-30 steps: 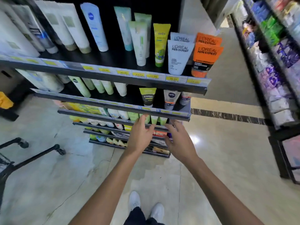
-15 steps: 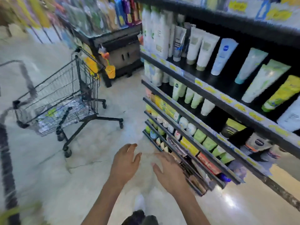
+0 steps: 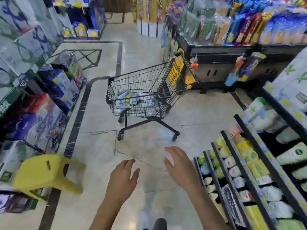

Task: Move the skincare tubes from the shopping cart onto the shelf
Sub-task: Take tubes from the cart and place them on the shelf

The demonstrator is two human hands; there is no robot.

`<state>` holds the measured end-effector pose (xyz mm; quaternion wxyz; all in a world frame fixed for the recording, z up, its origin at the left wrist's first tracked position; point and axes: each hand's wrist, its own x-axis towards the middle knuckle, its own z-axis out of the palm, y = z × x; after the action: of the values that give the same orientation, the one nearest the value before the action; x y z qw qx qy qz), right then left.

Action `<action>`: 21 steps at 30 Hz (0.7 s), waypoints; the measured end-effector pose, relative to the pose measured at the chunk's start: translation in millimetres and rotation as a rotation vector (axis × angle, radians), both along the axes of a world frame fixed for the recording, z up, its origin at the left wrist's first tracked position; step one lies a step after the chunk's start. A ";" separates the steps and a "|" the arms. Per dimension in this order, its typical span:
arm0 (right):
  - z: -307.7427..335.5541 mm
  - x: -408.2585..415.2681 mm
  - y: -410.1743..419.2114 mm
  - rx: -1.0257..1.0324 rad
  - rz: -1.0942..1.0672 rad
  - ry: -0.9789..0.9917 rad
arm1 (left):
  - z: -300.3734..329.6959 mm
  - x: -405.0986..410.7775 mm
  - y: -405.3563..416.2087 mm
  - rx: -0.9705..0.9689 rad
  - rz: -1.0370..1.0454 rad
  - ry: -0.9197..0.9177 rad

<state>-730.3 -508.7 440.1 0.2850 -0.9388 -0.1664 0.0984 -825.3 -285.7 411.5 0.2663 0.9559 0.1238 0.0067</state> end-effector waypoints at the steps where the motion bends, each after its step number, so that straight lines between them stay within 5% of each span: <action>1: -0.5 13.9 14.4 0.006 0.015 0.000 | -1.0 7.1 12.9 -0.009 0.018 0.004; 9: -7.5 106.6 84.0 -0.021 0.067 0.036 | -4.0 92.8 83.8 -0.063 0.105 0.018; 21: -52.4 280.4 135.3 -0.007 0.042 0.209 | -11.6 324.8 159.8 -0.040 0.102 0.074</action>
<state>-449.9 -373.4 387.7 0.2956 -0.9207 -0.1549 0.2024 -500.5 -125.9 399.9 0.2799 0.9424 0.1821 -0.0177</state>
